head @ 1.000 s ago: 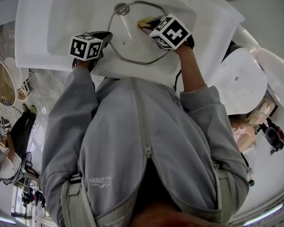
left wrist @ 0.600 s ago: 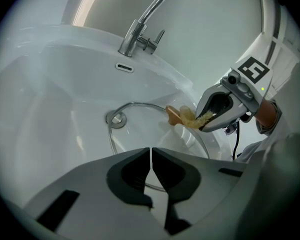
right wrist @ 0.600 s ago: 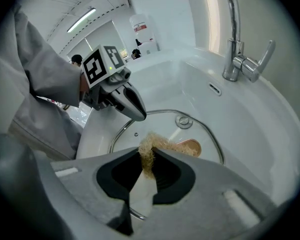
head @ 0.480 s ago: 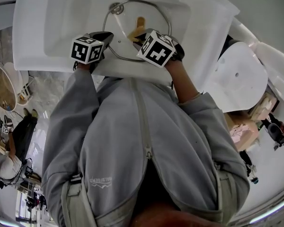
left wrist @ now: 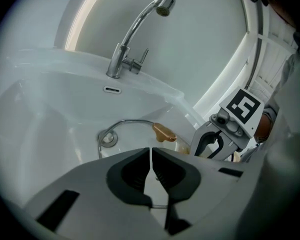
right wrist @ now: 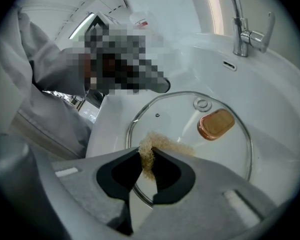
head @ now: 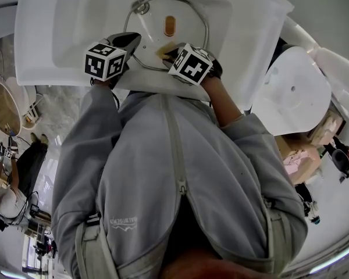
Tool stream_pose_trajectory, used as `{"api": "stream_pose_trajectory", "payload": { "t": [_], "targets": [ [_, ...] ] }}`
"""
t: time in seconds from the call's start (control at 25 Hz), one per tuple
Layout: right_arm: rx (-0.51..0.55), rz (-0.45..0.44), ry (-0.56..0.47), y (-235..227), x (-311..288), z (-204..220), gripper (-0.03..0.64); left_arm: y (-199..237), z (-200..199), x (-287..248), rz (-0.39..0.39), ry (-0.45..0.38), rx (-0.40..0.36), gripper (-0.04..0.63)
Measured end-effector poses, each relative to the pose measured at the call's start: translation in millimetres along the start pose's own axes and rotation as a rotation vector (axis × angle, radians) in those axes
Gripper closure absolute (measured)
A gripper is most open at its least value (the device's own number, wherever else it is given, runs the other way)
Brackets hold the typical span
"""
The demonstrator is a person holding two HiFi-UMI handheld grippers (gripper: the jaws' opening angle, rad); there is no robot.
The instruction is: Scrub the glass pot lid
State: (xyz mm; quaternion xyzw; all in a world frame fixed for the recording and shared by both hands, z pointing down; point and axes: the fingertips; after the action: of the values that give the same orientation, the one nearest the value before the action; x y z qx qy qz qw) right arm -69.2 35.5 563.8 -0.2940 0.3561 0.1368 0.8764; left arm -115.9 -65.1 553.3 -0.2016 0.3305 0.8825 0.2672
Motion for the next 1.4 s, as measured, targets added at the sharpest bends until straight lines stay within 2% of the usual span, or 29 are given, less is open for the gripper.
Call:
{"api": "stream_pose_trajectory", "payload": {
  "t": [0.36, 0.4, 0.48, 0.52, 0.64, 0.76, 0.92, 1.16, 1.4],
  "targets": [
    [-0.036, -0.067, -0.001, 32, 4, 19, 0.569, -34, -19, -28, 0.063, -0.015, -0.166, 0.574],
    [-0.039, -0.074, 0.003, 35, 4, 21, 0.568, -36, -21, -30, 0.066, -0.018, -0.199, 0.557],
    [-0.05, -0.086, 0.012, 41, 6, 25, 0.569, -41, -21, -39, 0.084, 0.001, -0.248, 0.375],
    [-0.057, -0.094, 0.013, 43, 6, 27, 0.569, -44, -20, -43, 0.096, 0.02, -0.267, 0.352],
    [-0.089, -0.126, 0.012, 48, 9, 29, 0.569, -52, -19, -57, 0.116, 0.073, -0.361, 0.306],
    [-0.119, -0.169, 0.014, 49, 18, 31, 0.569, -62, -23, -78, 0.141, 0.093, -0.469, 0.284],
    [-0.156, -0.19, -0.039, 40, 37, 22, 0.569, -65, -22, -103, 0.155, 0.147, -0.521, 0.276],
    [-0.179, -0.075, -0.09, -18, 78, 17, 0.569, -60, -13, -117, 0.162, 0.229, -0.573, 0.276],
    [-0.176, 0.104, -0.142, -106, 103, 14, 0.568, -61, -13, -119, 0.157, 0.232, -0.596, 0.278]
  ]
}}
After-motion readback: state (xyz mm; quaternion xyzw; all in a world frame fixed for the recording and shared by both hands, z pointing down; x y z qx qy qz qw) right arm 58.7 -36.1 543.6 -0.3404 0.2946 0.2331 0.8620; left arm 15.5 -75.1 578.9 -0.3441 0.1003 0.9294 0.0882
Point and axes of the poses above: the fingertips, and each gripper's own axes: x backward along the fingers, y to its left, z out of its underside, and after that the axes turned 15 degrees about -y, right-handed
